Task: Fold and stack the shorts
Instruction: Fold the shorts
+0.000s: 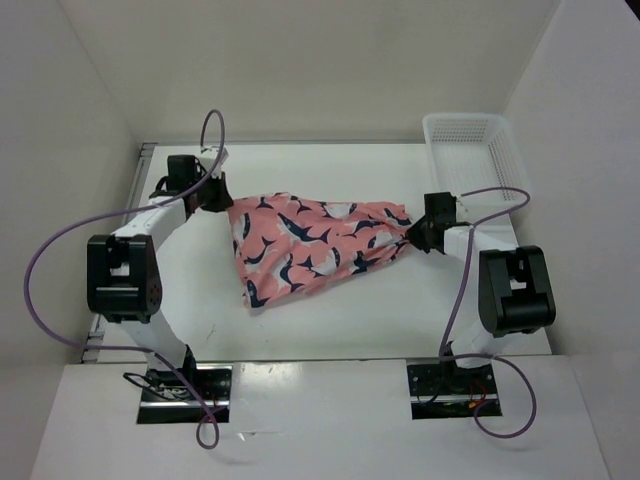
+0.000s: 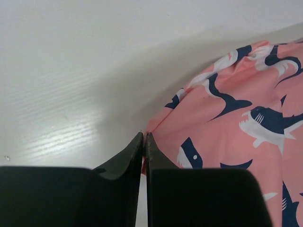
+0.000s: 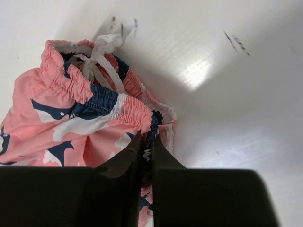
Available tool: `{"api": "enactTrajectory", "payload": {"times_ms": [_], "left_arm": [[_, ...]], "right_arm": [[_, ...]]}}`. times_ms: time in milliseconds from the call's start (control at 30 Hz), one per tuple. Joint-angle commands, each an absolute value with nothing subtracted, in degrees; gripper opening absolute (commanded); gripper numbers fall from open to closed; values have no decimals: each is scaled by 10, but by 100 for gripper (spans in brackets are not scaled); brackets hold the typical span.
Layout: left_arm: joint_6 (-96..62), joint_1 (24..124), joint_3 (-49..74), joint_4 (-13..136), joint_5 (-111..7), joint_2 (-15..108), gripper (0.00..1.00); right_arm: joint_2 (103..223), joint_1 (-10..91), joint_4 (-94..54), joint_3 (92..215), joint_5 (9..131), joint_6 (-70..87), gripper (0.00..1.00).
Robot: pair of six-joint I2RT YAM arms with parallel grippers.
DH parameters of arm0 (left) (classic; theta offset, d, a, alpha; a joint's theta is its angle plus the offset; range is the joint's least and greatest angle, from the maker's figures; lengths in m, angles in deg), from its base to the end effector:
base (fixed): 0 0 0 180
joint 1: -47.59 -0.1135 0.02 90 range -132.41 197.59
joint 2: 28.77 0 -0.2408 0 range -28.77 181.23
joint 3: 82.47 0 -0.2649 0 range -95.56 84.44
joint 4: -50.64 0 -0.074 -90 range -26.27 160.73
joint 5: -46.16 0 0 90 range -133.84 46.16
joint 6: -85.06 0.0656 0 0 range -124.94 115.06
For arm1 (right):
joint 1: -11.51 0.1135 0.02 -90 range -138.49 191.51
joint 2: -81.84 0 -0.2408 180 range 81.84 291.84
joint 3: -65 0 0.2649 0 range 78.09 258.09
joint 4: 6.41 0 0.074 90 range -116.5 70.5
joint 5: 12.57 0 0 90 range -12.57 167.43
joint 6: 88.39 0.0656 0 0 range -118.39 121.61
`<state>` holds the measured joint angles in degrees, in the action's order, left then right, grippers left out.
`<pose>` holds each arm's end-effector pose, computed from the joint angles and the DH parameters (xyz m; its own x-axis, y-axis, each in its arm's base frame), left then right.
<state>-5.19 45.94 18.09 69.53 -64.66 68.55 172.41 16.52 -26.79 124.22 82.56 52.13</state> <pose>0.4117 -0.0115 0.1900 -0.5995 -0.0213 -0.8001 0.2551 0.9424 -0.2163 0.3342 0.0234 0.1071 -0.5218 0.7260 -0.4480 0.5834 0.6868 0.4334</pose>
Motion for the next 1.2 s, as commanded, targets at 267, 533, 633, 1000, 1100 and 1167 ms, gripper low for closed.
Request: {"api": "enactTrajectory", "payload": {"times_ms": [267, 533, 633, 1000, 1100, 1167], "left_arm": [[-49, 430, 90, 729, -689, 709, 94], [-49, 430, 289, 781, -748, 492, 74], [-49, 437, 349, 802, -753, 450, 83], [-49, 460, 465, 721, -735, 486, 99], [-49, 465, 473, 676, -735, 506, 99], [-49, 480, 473, 661, -741, 537, 97]], "right_arm": [[1662, 179, -258, 1239, 829, 503, 99], [1516, 196, -299, 1212, 830, 486, 100], [1492, 207, -309, 1198, 830, 481, 100], [1618, 207, -244, 1198, 790, 518, 100], [1651, 207, -214, 1191, 779, 524, 99], [1685, 207, -201, 1191, 774, 529, 97]]}}
